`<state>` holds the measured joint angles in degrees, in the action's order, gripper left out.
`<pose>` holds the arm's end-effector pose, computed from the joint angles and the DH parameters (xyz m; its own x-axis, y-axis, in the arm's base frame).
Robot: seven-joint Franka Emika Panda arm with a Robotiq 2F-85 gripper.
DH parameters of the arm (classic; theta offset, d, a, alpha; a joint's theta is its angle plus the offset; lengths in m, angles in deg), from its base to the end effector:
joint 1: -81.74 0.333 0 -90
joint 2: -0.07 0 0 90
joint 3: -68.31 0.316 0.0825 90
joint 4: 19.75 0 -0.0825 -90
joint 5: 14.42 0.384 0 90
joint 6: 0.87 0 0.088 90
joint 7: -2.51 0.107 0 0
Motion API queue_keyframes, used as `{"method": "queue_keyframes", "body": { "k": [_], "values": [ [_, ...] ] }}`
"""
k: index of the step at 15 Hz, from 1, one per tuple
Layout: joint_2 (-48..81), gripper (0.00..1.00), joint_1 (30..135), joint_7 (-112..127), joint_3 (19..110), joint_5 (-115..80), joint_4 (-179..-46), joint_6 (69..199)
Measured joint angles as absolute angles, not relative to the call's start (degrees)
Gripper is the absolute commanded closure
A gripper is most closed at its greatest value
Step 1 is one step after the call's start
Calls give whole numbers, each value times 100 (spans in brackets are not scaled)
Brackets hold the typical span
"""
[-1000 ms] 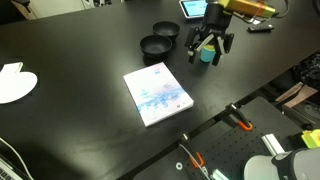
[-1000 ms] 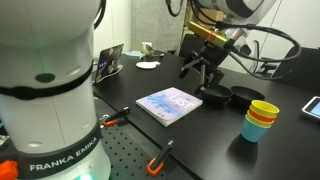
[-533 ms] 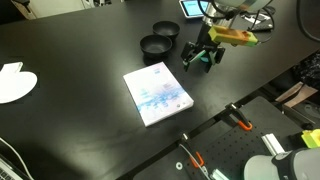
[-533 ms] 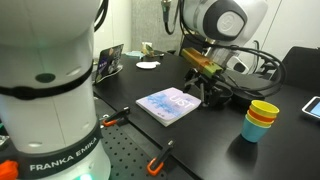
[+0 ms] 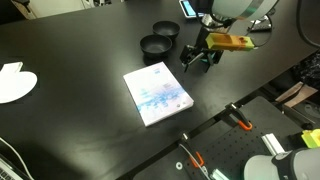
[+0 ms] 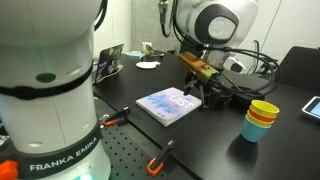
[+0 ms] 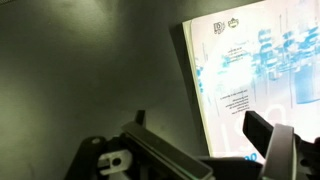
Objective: Open the blue and white book.
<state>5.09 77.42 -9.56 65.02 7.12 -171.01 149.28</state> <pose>0.4096 -0.0638 0.2059 0.9642 -0.2470 -0.0966 -0.2604 -0.9510 -0.1670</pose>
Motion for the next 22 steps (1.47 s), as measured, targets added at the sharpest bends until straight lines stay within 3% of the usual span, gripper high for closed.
{"method": "queue_keyframes", "body": {
  "k": [22],
  "values": [
    [1464, 0, 7552, -2390, 7180, 2075, -17206, 14906]
  ]
}}
